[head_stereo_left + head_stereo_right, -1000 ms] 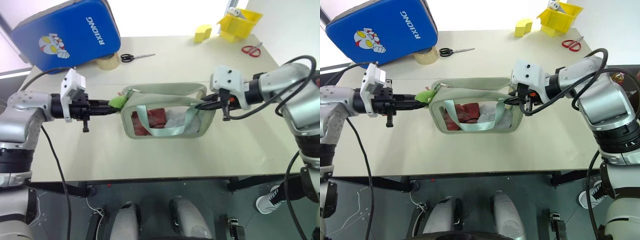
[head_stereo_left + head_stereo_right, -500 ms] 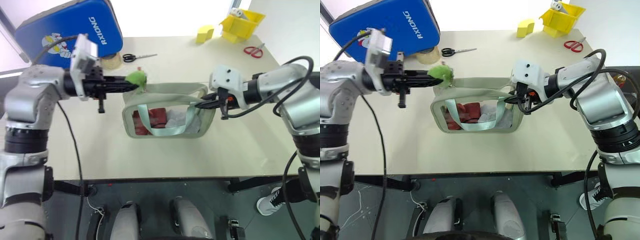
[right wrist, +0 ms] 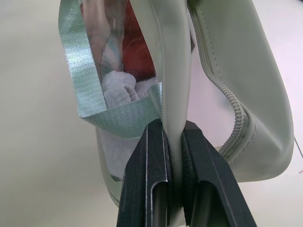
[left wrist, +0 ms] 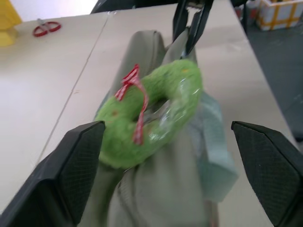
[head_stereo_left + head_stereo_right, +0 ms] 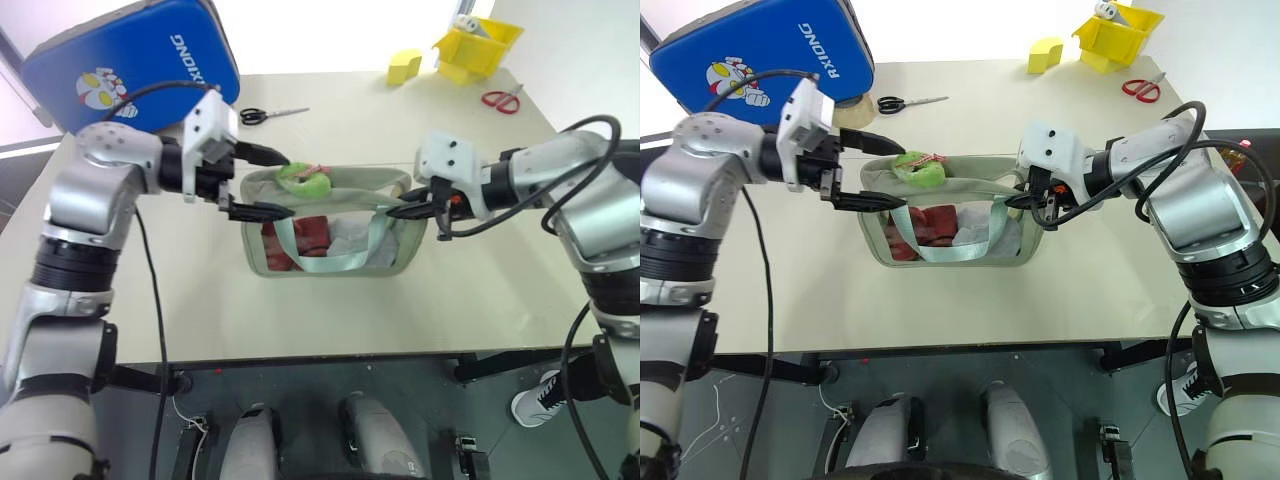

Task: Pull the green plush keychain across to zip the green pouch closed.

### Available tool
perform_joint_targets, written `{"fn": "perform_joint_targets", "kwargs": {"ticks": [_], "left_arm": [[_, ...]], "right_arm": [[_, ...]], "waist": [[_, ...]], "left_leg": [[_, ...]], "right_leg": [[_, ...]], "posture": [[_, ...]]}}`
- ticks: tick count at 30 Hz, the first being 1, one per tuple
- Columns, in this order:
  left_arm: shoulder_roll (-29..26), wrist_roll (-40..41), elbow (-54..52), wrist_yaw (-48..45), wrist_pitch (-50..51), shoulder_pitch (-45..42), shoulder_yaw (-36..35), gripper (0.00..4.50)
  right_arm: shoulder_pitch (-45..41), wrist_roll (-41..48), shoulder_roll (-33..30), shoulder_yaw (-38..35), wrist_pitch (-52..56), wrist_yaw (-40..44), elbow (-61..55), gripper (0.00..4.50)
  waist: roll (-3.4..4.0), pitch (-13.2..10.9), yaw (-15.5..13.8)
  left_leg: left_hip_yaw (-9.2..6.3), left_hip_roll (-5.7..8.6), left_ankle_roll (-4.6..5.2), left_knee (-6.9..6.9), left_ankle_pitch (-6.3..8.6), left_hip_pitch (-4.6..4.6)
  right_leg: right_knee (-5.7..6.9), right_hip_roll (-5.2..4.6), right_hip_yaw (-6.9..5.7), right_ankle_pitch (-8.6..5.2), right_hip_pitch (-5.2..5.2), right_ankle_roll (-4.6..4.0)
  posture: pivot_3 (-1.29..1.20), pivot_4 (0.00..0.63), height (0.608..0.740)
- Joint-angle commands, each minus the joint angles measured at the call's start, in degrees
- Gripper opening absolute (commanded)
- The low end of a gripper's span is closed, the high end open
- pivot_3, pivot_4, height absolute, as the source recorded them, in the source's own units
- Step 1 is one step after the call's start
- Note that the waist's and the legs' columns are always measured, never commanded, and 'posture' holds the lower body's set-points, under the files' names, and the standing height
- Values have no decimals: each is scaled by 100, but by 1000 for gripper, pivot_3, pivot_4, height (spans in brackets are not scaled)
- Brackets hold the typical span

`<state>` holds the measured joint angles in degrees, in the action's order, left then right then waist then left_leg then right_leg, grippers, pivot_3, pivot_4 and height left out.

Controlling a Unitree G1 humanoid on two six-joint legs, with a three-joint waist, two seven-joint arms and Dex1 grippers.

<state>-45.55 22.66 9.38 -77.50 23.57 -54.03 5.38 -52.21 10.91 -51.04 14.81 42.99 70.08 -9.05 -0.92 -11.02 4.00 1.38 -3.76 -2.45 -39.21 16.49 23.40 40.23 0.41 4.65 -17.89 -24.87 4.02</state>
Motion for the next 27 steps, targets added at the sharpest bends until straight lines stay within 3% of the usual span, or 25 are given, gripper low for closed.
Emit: {"fn": "perform_joint_targets", "kwargs": {"ticks": [1,6,9,11,16,20,23,27], "left_arm": [[-421,136,-258,-161,-3,165,-459,4484],[-682,308,-805,-216,241,1013,-594,4484],[-585,295,-981,-84,286,1276,-574,3627],[-463,234,-1010,64,310,1330,-517,2778],[-260,131,-1077,272,364,1397,-380,117],[-232,96,-1110,347,370,1407,-365,47],[-180,-31,-1081,421,281,1395,-294,0],[-150,-30,-1103,440,283,1401,-305,0]], "right_arm": [[-3,65,10,-125,0,-43,-171,0],[-8,83,5,-120,13,-45,-176,0],[-26,77,11,-106,9,-42,-159,0],[-53,75,19,-97,14,-36,-136,0],[-83,67,11,-86,47,-25,-131,0],[-84,158,-59,-152,131,61,-215,0],[-92,406,-280,-389,45,373,-300,1193],[-516,1027,-191,-1031,-32,518,-184,3149]], "waist": [[0,0,-3],[2,1,-15],[0,0,-20],[1,0,-27],[1,0,-22],[0,0,-32],[1,0,-56],[2,0,-122]], "left_leg": [[0,0,0,0,0,0],[1,0,0,1,0,-2],[1,0,0,-2,0,-1],[1,0,0,-2,0,-1],[1,1,0,-2,0,-1],[1,2,0,-2,0,-1],[0,2,0,-2,0,-1],[2,3,0,-2,0,-1]], "right_leg": [[0,0,0,0,0,0],[-1,-3,-1,0,3,0],[-1,-3,-1,0,4,0],[-1,-3,-1,0,4,0],[-1,-3,-1,0,5,0],[-1,-4,-1,0,5,0],[-1,-4,-1,0,5,0],[-3,-4,0,0,6,0]], "posture": [[0,150,737],[0,150,737],[0,150,737],[0,150,737],[0,150,737],[0,150,737],[0,150,737],[0,150,737]]}}
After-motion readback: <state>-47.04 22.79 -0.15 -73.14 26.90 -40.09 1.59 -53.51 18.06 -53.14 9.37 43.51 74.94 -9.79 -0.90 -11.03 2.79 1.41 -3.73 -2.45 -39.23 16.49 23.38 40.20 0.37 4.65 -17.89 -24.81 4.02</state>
